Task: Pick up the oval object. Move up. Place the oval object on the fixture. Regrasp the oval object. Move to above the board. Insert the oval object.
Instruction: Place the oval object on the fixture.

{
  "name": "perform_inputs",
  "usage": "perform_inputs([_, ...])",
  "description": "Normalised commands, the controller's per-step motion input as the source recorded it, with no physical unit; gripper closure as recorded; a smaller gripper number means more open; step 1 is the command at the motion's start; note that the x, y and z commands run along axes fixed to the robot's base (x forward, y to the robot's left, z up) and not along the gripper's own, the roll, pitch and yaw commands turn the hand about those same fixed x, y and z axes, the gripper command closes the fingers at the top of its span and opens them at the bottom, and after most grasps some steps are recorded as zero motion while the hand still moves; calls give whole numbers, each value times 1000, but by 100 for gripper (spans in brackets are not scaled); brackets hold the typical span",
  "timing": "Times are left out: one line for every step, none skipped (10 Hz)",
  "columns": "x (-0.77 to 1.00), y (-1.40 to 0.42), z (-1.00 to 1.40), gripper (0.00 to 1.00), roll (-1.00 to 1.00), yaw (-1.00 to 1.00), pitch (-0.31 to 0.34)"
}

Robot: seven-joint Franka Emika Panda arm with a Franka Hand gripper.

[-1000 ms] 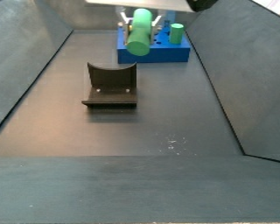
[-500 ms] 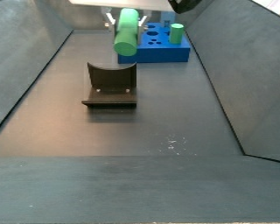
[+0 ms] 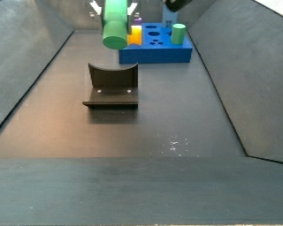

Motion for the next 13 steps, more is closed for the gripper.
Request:
perform_inputs([225,74,19,100,-836,-40,244])
perform_inputs([158,63,-3,100,-620,-84,204])
perform_inputs([110,60,-8,100,-459,-106,174])
perform_inputs([78,42,1,100,-273,-112,126])
perform_inputs([72,35,2,100,-218,-113,104])
perform_inputs([114,72,-1000,100,-1000,-144,46])
perform_inputs([120,78,-1000,100,-1000,-146,38])
perform_inputs([132,84,-1000,100,-1000,-143,58])
perform_inputs([140,85,-1000,100,-1000,-144,71])
perform_inputs([152,94,-1000,100,-1000,-154,83])
perform_inputs([161,101,-1000,100,-925,-159,75])
perform_inputs([170,108,-1000,100,-767,-150,62])
perform_inputs([182,118,-1000,100,-554,-137,49])
